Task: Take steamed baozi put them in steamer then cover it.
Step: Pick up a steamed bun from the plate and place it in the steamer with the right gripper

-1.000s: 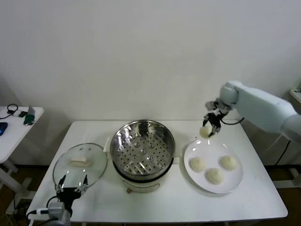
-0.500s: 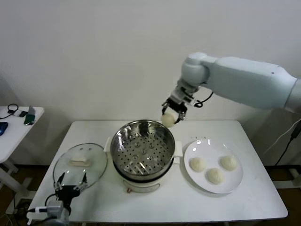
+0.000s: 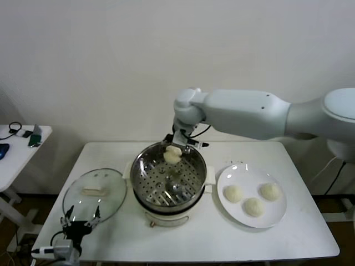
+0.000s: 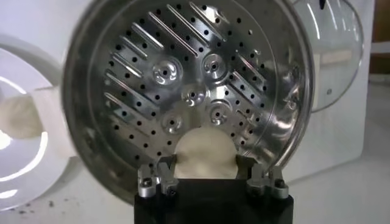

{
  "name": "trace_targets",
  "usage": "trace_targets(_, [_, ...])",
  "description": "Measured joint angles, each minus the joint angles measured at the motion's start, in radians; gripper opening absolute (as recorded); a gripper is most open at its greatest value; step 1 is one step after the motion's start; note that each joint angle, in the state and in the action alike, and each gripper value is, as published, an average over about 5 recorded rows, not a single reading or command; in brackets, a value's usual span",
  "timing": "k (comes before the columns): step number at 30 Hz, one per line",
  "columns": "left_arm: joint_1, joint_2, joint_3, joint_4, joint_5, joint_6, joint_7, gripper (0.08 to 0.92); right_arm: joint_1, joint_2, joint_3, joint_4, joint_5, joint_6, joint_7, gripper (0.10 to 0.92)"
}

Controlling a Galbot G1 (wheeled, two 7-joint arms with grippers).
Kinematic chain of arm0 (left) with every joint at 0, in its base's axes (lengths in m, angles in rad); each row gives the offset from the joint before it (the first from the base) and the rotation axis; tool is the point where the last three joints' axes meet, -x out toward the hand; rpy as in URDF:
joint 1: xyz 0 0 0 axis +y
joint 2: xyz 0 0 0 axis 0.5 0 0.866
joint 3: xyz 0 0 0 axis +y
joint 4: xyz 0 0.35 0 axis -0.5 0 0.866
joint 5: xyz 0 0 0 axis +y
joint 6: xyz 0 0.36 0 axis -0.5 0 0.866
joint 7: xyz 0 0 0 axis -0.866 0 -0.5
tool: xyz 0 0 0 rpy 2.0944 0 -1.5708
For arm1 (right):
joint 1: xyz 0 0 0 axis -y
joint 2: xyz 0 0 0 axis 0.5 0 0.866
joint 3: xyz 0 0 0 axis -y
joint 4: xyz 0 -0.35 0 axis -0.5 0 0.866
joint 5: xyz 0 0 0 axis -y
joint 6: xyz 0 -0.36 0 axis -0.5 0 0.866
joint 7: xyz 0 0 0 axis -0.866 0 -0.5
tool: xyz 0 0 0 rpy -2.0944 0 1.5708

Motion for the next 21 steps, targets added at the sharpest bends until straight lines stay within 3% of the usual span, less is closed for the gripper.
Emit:
trace_targets(16, [-0.004, -0.008, 0.005, 0.001, 0.002, 0.001, 0.0, 0.823, -0.065, 0.085, -0.005, -0.144, -0.021, 0.075, -0.028, 0.672])
trace_targets(21, [-0.008, -0.008, 0.006, 0.005, 0.002, 0.001, 0.0, 0.823, -0.061, 0.088, -0.011, -0.16, 0.022, 0.096, -0.044, 0.762])
